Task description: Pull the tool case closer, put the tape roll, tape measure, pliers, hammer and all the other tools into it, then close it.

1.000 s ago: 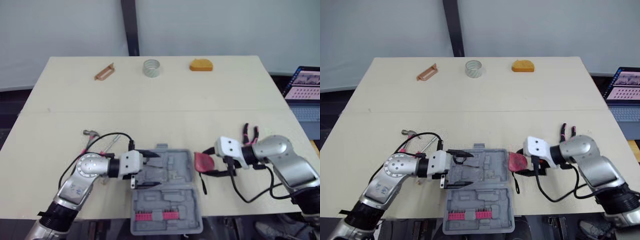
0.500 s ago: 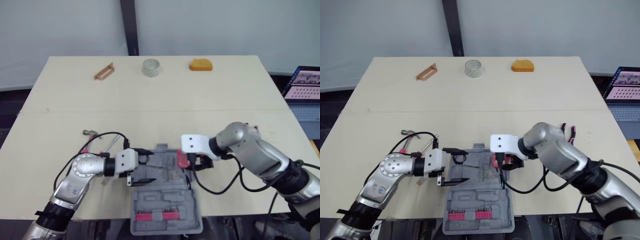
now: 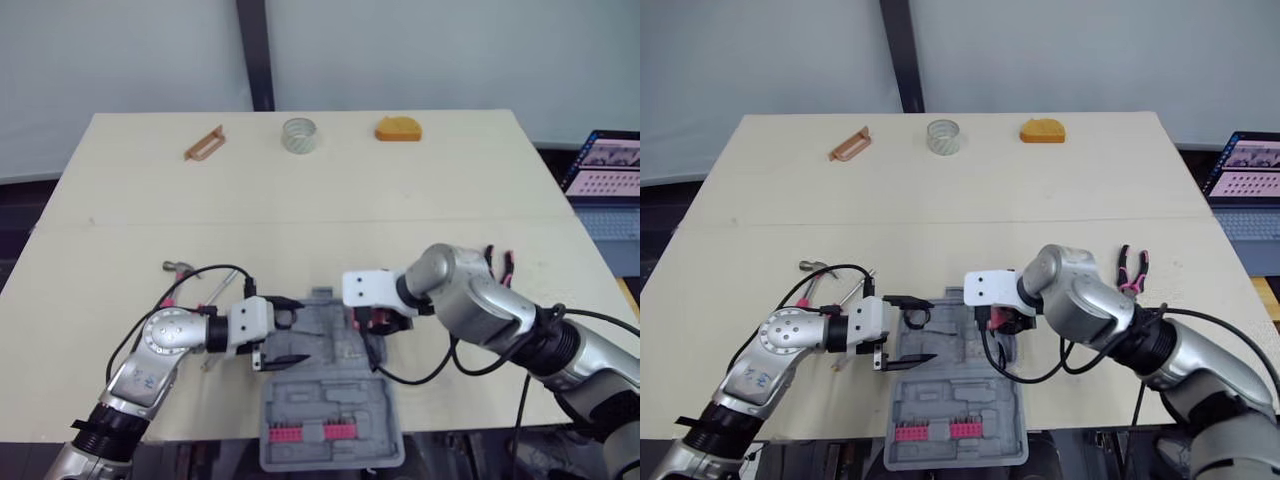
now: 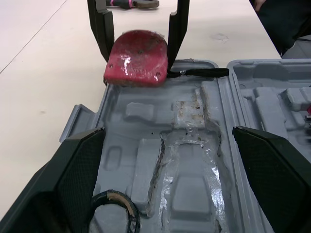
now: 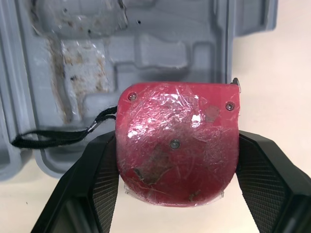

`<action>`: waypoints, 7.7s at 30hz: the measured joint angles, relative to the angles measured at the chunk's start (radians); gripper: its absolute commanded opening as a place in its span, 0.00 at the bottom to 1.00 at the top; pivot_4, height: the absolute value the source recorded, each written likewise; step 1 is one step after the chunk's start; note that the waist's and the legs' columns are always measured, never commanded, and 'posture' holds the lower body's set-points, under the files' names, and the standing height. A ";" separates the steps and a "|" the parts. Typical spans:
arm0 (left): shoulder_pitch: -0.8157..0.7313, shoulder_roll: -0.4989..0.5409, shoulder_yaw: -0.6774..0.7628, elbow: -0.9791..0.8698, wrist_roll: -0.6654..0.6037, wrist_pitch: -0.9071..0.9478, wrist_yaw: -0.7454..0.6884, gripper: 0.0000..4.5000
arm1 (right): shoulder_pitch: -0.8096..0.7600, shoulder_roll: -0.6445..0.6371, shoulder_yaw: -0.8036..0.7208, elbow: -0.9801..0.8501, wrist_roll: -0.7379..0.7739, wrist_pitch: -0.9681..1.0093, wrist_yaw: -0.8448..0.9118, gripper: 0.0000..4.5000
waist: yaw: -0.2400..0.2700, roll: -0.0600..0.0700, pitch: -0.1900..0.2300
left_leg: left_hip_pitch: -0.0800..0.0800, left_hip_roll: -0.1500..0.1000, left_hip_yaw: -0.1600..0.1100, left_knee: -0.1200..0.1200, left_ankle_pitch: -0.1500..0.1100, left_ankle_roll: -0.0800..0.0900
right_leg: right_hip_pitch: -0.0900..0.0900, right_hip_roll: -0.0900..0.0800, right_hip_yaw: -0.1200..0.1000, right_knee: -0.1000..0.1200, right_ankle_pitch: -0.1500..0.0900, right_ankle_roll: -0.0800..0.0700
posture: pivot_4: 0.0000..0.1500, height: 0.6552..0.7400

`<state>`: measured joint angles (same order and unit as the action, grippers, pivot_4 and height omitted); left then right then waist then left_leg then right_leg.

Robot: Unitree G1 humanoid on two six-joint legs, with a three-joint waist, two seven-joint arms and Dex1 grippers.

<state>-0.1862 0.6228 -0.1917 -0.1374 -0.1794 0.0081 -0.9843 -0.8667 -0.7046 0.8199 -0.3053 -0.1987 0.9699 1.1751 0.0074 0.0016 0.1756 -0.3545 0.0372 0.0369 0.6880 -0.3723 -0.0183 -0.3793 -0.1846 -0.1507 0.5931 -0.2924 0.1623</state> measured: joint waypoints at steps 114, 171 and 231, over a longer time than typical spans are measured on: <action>-0.008 -0.034 0.020 -0.050 -0.022 0.084 0.007 1.00 | 0.238 0.161 -0.414 0.172 0.181 -0.500 -0.087 0.59 | -0.011 0.000 0.000 | 0.000 0.000 0.001 -0.002 0.000 0.000 | -0.001 0.000 0.000 0.000 0.000 0.000 | 1.00 1.00; -0.007 -0.027 0.028 -0.050 -0.022 0.097 0.014 1.00 | 0.363 0.229 -0.480 0.627 0.221 -0.943 -0.105 0.46 | -0.010 0.000 -0.010 | 0.008 0.000 0.000 -0.003 0.000 0.000 | 0.007 0.000 0.000 -0.001 0.000 0.000 | 1.00 1.00; 0.080 0.025 0.179 -0.106 -0.091 0.184 0.055 1.00 | 0.489 0.094 -0.685 0.386 0.460 -0.616 -0.044 0.46 | -0.007 0.013 -0.013 | 0.003 0.000 0.000 -0.005 -0.001 0.000 | 0.003 0.000 0.000 -0.004 0.000 0.000 | 1.00 1.00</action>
<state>-0.1063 0.6481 -0.0124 -0.2431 -0.2705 0.1918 -0.9289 -0.3779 -0.6109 0.1348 0.0809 0.2609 0.3539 1.1312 0.0003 0.0150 0.1626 -0.3515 0.0374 0.0372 0.6828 -0.3735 -0.0186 -0.3765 -0.1846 -0.1509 0.5891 -0.2925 0.1622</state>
